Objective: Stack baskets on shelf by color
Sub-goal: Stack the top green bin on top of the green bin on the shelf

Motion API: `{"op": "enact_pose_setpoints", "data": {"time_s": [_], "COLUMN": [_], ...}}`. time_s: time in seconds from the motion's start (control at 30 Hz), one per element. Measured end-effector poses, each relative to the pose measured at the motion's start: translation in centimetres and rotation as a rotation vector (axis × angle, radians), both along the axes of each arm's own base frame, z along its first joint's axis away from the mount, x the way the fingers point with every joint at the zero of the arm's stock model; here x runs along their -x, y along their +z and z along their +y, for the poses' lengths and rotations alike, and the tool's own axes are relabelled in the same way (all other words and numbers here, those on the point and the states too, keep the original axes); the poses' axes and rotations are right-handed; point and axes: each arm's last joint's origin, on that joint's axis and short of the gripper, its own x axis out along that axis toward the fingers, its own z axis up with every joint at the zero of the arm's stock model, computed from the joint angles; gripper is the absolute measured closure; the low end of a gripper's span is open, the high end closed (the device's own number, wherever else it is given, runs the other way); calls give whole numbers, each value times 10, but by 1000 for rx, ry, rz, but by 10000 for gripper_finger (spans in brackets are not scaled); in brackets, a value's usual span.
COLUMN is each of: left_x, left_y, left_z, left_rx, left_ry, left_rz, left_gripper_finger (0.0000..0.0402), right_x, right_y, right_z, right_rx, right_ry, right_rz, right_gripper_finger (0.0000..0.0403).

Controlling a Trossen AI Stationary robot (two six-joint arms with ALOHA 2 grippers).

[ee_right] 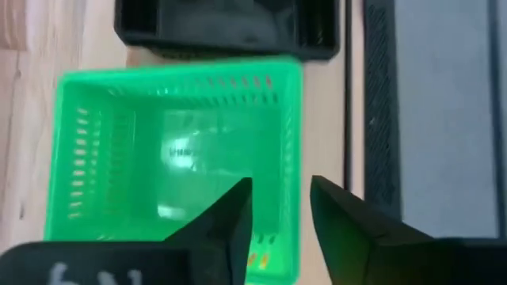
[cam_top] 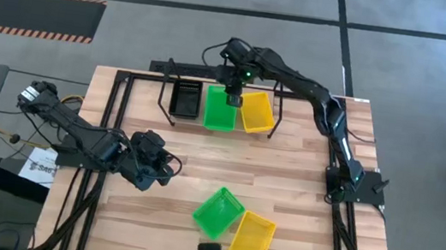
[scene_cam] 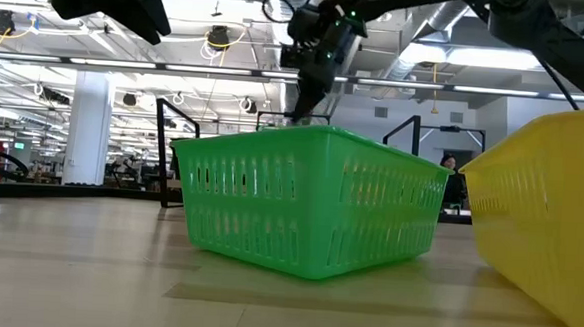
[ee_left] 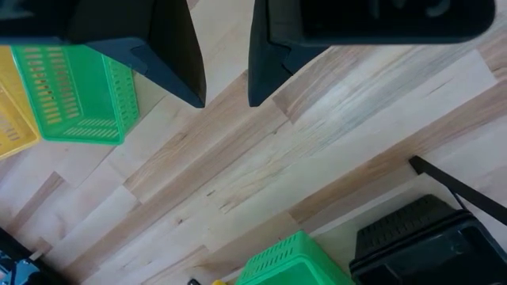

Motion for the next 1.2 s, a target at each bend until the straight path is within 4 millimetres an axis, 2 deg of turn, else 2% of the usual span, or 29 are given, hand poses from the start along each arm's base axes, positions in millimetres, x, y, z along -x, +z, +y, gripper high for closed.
{"op": "enact_pose_setpoints", "data": {"time_s": [0.1, 0.2, 0.27, 0.4, 0.73, 1.2], "left_x": [0, 0, 0, 0, 0, 0], "left_y": [0, 0, 0, 0, 0, 0], "left_z": [0, 0, 0, 0, 0, 0], "left_rx": [0, 0, 0, -2, -2, -3], "left_ry": [0, 0, 0, -3, -3, -3], "left_rz": [0, 0, 0, 1, 1, 1], "left_gripper_finger": [318, 318, 318, 318, 318, 318], "right_x": [-2, -1, 1, 0, -1, -11], "right_y": [9, 8, 5, -1, 2, -23], "right_z": [1, 1, 1, 2, -8, -12], "right_rx": [30, 19, 5, -7, -22, -82], "right_ry": [13, -3, -11, -10, -75, -86], "right_rz": [-37, -28, -8, 13, -59, -38], "right_gripper_finger": [243, 260, 292, 385, 400, 402]}}
